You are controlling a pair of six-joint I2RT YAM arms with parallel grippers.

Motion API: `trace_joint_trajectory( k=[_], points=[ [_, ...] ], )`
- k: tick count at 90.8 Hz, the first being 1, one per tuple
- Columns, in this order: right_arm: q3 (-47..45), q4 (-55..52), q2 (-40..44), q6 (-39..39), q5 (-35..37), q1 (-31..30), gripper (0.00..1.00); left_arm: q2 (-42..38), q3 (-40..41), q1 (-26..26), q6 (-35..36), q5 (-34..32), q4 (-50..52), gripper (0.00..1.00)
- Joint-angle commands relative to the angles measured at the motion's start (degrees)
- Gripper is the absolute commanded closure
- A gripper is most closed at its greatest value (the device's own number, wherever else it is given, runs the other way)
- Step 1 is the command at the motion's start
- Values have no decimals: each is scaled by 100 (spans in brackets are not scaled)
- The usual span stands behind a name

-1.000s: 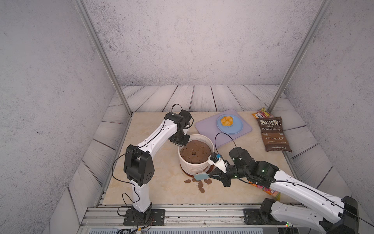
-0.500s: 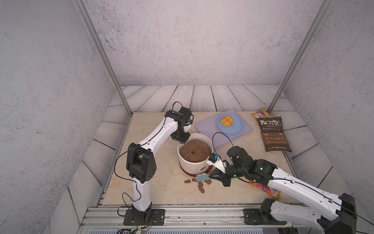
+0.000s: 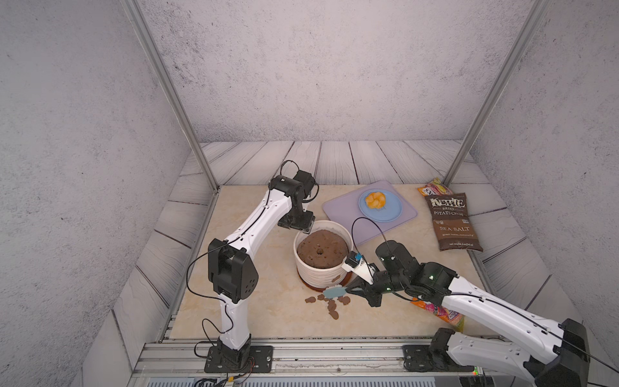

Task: Scrub the dried mud off the ceramic pot
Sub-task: Rotate the pot on the tray, then brush off the soil from the pot.

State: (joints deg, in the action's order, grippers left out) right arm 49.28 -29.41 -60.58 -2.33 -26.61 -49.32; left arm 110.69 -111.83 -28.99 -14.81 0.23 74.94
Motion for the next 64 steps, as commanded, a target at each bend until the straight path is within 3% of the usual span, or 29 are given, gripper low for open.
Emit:
trace_joint_trajectory(
  k=[1, 17, 33, 48, 64],
  points=[
    [-86, 175, 26, -101, -99, 60, 100, -436, 396, 11, -1595, 88, 170, 28],
    [-202, 380, 21, -90, -120, 106, 100, -1171, 1306, -158, -3360, 445, -347, 28],
    [-233, 452, 35, -100, -125, 136, 100, -1503, 1758, -458, -4878, 89, -19, 34],
    [-286, 463, 70, -107, -125, 176, 100, -1544, 2203, -636, -5602, 235, -94, 48],
    [-318, 456, 130, -63, -99, 201, 100, -1419, 2210, -821, -5744, 297, -181, 60]
  ],
)
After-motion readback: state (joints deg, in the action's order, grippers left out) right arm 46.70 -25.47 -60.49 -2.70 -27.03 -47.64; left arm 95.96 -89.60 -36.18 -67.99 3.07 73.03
